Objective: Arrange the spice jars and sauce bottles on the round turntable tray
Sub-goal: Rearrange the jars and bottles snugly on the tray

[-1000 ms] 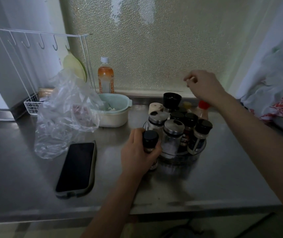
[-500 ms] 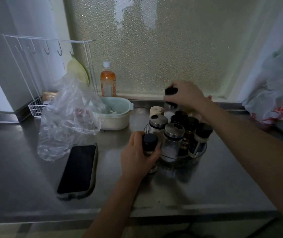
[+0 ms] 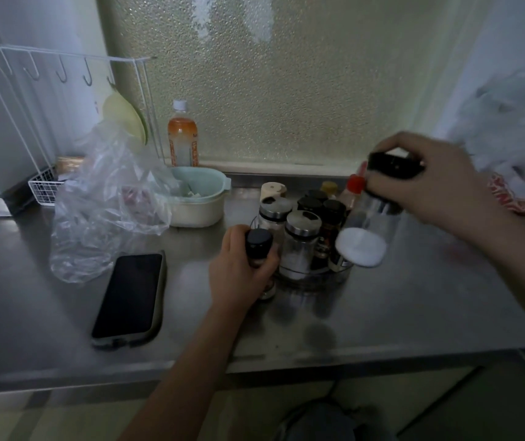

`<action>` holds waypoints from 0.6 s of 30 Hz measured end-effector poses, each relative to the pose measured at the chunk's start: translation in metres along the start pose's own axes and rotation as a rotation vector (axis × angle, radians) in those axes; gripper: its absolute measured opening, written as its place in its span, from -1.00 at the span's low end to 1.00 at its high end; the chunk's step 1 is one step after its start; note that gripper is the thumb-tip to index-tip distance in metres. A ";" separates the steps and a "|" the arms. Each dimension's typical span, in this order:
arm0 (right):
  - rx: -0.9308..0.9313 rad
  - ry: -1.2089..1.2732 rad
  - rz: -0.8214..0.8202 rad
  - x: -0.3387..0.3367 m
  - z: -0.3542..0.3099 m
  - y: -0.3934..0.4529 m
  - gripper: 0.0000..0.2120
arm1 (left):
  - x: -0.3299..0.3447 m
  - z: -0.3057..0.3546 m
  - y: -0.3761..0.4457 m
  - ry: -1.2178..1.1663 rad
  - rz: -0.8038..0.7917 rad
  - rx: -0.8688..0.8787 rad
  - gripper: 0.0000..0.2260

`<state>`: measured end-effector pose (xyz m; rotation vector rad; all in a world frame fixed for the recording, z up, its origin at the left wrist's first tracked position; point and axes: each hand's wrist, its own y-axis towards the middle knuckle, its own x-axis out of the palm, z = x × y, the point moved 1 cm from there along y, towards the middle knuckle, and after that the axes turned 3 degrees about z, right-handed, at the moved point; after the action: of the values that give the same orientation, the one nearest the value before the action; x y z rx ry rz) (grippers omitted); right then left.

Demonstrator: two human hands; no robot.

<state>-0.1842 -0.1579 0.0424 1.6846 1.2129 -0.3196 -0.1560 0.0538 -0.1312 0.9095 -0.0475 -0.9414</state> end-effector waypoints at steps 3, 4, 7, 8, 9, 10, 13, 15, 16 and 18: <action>-0.046 -0.053 -0.031 0.024 0.006 -0.013 -0.73 | -0.002 -0.001 0.001 0.002 0.008 -0.052 -0.59; -0.059 -0.067 -0.045 0.031 0.007 -0.015 -0.71 | -0.002 -0.002 0.001 0.002 0.013 -0.060 -0.59; -0.076 -0.071 -0.092 0.049 0.013 -0.016 -0.67 | -0.001 -0.002 0.001 0.007 0.009 -0.059 -0.60; -0.079 -0.076 -0.104 0.053 0.014 -0.016 -0.67 | -0.001 -0.002 0.001 0.010 0.005 -0.054 -0.60; -0.077 -0.078 -0.110 0.058 0.017 -0.013 -0.67 | 0.000 -0.002 0.001 0.011 0.002 -0.049 -0.60; -0.077 -0.077 -0.114 0.060 0.017 -0.011 -0.66 | 0.000 -0.002 0.001 0.010 -0.004 -0.041 -0.60; -0.092 -0.102 -0.160 0.068 0.017 -0.001 -0.63 | 0.000 -0.003 0.001 0.000 -0.021 -0.017 -0.62; -0.108 -0.156 -0.223 0.075 0.017 0.002 -0.59 | 0.000 -0.003 0.001 -0.003 -0.027 -0.015 -0.62; -0.114 -0.181 -0.254 0.078 0.017 0.002 -0.58 | 0.000 -0.003 0.001 -0.001 -0.028 -0.017 -0.62; -0.135 -0.199 -0.272 0.083 0.020 0.001 -0.57 | 0.000 -0.003 0.001 0.002 -0.024 -0.021 -0.63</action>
<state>-0.1384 -0.1269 -0.0231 1.3398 1.2840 -0.5463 -0.1540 0.0554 -0.1324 0.8934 -0.0248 -0.9619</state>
